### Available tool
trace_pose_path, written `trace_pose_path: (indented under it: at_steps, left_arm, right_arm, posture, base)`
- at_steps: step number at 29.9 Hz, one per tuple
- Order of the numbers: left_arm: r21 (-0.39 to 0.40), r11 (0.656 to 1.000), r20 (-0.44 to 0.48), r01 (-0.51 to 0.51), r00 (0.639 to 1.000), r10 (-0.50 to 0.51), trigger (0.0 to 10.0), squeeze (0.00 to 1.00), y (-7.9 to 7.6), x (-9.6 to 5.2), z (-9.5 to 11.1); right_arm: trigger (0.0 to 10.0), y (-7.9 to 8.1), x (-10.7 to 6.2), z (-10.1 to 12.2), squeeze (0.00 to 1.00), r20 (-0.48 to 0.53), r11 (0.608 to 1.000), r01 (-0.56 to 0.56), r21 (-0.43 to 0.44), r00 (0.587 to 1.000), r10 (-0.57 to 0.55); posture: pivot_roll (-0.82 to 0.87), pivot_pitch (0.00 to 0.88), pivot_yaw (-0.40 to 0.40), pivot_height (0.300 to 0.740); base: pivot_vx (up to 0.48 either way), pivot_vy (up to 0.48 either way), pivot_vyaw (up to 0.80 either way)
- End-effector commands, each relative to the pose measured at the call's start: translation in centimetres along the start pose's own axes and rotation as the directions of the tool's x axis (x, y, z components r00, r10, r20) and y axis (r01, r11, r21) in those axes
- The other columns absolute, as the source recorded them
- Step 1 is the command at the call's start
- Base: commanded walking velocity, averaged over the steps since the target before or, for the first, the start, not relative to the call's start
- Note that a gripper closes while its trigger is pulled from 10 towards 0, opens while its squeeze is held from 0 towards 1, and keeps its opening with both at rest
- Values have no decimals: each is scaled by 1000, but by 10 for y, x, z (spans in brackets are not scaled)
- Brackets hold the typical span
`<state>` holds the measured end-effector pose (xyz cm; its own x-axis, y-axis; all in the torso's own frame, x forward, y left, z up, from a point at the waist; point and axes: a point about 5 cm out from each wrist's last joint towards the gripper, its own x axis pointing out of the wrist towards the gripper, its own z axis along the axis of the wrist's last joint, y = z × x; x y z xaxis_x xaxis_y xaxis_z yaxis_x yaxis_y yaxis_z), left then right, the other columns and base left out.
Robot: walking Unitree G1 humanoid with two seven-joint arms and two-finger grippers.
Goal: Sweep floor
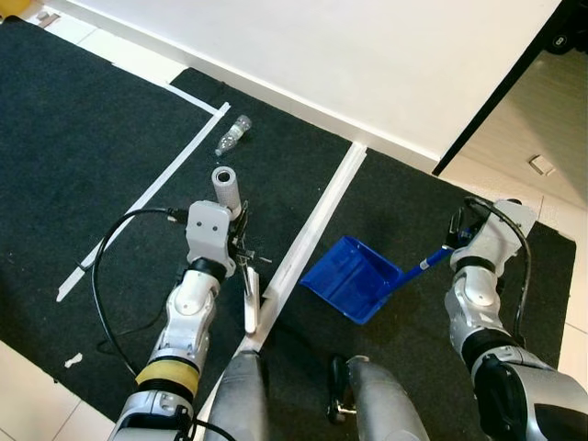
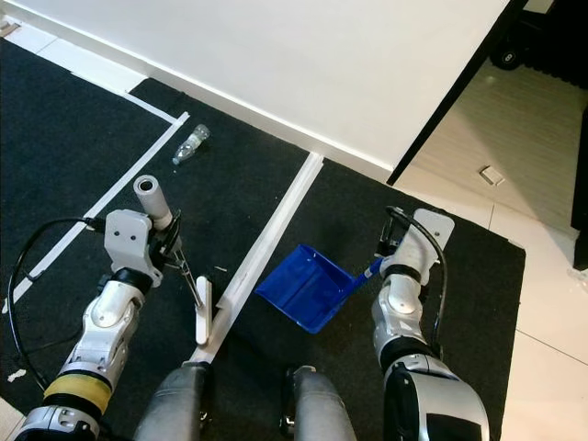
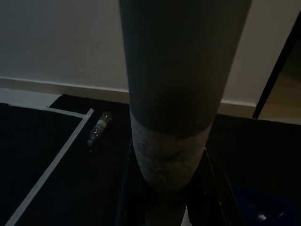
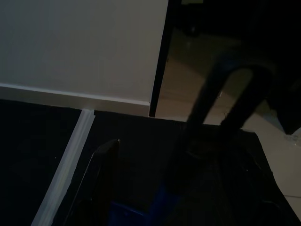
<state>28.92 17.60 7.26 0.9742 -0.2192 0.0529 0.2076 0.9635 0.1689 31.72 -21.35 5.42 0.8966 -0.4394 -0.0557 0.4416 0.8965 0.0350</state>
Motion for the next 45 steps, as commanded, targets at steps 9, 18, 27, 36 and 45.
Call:
trace_pose_path:
  at_steps: [9, 18, 27, 36, 45]
  left_arm:
    - [43, 999, 31, 2, 1000, -3, 10000, 0, 11, -9, 7]
    - [63, 998, 119, 21, 992, -29, 10000, 0, 8, -13, 25]
    - [84, 996, 158, 34, 986, -47, 10000, 0, 7, -13, 38]
    - [90, 995, 158, 36, 986, -50, 10000, 0, 8, -16, 42]
    - [89, 996, 161, 23, 986, -37, 10000, 0, 10, -15, 44]
  right_arm:
    - [10000, -4, 5, 1, 0, -49, 996, 88, -15, 995, -89]
    - [10000, -18, 17, 13, 0, -28, 987, 158, -35, 987, -159]
    - [10000, -21, 18, 13, 0, -51, 981, 192, -7, 980, -192]
    - [10000, -23, 20, 14, 0, -66, 978, 208, 30, 976, -206]
    - [10000, -17, 21, 15, 0, -73, 985, 163, 57, 985, -159]
  posture:
    - [249, 225, -92, 740]
    - [244, 300, -98, 740]
    - [253, 333, -102, 740]
    - [269, 329, -97, 740]
    - [267, 317, -108, 740]
  base:
    - [0, 0, 0]
    - [0, 0, 0]
    - [0, 0, 0]
    - [0, 0, 0]
    - [0, 0, 0]
